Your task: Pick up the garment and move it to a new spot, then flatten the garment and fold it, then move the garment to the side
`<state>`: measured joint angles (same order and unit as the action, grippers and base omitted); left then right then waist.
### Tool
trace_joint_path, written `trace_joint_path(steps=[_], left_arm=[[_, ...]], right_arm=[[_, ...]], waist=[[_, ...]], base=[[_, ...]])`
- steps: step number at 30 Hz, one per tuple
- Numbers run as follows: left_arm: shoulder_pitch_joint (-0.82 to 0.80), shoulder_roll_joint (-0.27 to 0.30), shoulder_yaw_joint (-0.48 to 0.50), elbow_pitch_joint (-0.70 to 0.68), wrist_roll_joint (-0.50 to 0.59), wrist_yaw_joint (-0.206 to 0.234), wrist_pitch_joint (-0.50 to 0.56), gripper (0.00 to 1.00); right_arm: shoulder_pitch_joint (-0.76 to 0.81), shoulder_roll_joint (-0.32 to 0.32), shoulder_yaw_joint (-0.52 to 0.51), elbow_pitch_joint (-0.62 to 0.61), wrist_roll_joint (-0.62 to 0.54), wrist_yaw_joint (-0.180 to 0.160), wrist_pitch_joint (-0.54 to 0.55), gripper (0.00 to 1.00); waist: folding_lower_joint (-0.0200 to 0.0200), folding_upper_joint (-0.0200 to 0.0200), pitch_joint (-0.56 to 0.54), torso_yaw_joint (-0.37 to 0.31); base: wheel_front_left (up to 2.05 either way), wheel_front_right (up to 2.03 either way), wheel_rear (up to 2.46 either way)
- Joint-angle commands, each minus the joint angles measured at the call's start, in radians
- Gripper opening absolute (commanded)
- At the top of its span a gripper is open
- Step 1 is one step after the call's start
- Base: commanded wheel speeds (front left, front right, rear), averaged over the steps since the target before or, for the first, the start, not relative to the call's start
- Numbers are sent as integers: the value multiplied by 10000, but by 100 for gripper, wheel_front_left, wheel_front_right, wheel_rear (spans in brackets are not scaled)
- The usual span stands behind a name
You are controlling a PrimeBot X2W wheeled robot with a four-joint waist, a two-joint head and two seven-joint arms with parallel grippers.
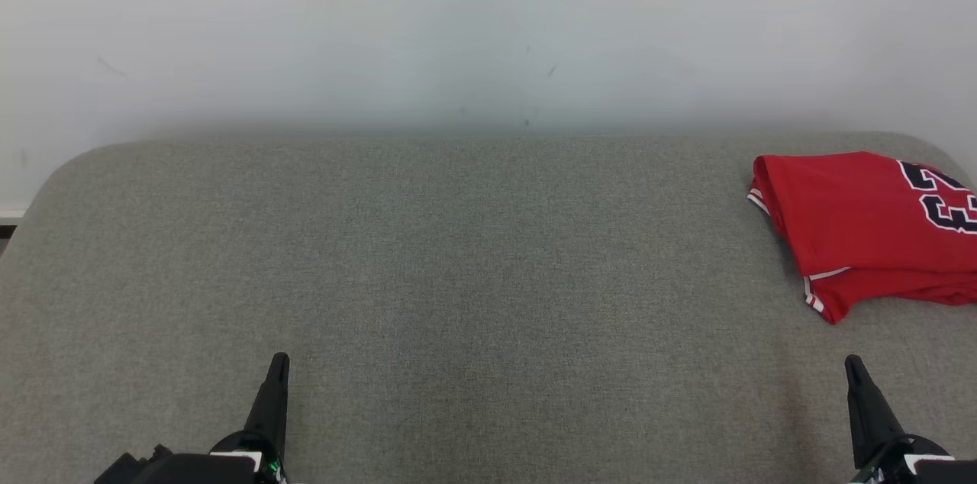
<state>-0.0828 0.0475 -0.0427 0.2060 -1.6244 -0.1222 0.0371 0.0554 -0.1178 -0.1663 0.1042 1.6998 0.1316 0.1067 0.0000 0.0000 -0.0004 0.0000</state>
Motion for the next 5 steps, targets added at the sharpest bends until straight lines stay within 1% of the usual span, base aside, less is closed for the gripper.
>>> trace_joint_path(steps=[1,5], left_arm=[[-64,51,-4,-4,-76,-8,36,0],[-64,51,-4,-4,-76,-8,34,0]], right_arm=[[-121,-56,-13,-52,53,-17,41,0],[-119,-60,-8,-51,59,-17,35,0]], waist=[[0,0,0,0],[0,0,0,0]], base=[[0,0,0],[0,0,0]])
